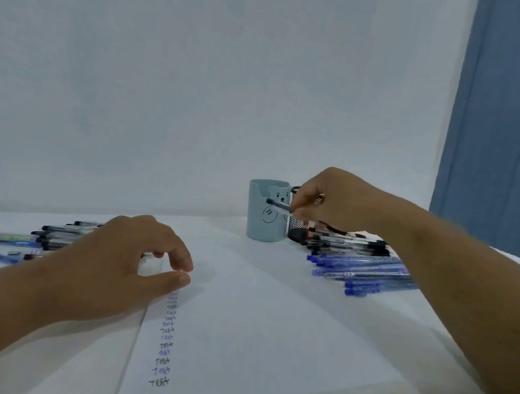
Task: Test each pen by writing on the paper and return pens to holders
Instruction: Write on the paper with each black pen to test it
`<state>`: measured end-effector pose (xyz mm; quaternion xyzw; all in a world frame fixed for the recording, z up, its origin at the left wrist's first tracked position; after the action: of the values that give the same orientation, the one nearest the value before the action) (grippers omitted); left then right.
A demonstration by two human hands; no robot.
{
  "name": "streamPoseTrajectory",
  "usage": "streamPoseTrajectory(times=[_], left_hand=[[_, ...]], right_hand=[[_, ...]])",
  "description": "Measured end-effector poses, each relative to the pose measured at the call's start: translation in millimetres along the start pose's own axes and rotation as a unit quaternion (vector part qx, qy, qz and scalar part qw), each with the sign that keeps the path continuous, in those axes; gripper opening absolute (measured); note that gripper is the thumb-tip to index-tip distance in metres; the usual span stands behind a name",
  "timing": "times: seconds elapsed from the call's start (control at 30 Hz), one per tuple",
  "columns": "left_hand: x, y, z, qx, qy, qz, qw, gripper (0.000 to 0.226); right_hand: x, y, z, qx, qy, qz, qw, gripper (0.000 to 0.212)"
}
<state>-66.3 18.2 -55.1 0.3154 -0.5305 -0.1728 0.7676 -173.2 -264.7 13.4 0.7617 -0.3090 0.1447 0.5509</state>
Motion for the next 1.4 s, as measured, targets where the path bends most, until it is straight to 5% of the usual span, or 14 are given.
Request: streamPoseTrajectory(times=[0.23,0.47,0.87,1.03,1.4], left_hand=[[1.7,0.3,-2.8,-0.006,-0.018,0.003,1.000,0.021],[1.4,0.1,-6.6,0.006,-0.008,0.012,1.000,0.021],[4.6,6.3,-4.1,0.005,-0.006,0.019,1.000,0.020],[7.3,16.2,-10.8,-0.002,0.040,0.019,0.999,0.011],[-0.7,71.4,-91.1,0.146,0.205,0.006,0.968,0.040]], right_hand=[[13.3,0.9,59.9,-0.165,-0.019,-0.021,0.986,0.016],[8.7,1.5,80.9,-0.170,-0.067,0.016,0.983,0.035],[5.2,1.1,24.3,-0.221,-0.010,0.038,0.975,0.033],[-22.0,-40.5,-49.7,-0.091,0.112,0.043,0.989,0.010],[-76.1,-108.3,-131.6,0.121,0.301,-0.040,0.945,0.021]])
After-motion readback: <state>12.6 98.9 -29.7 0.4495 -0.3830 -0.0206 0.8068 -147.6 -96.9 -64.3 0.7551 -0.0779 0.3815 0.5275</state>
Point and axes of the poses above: each hand's wrist, its own x-axis towards the middle knuckle, its own y-axis out of the back of the hand, z = x × y, the point moved 3 cm from there along x, towards the middle knuckle, and after that the axes turned 15 degrees about z, right-handed, at the moved point
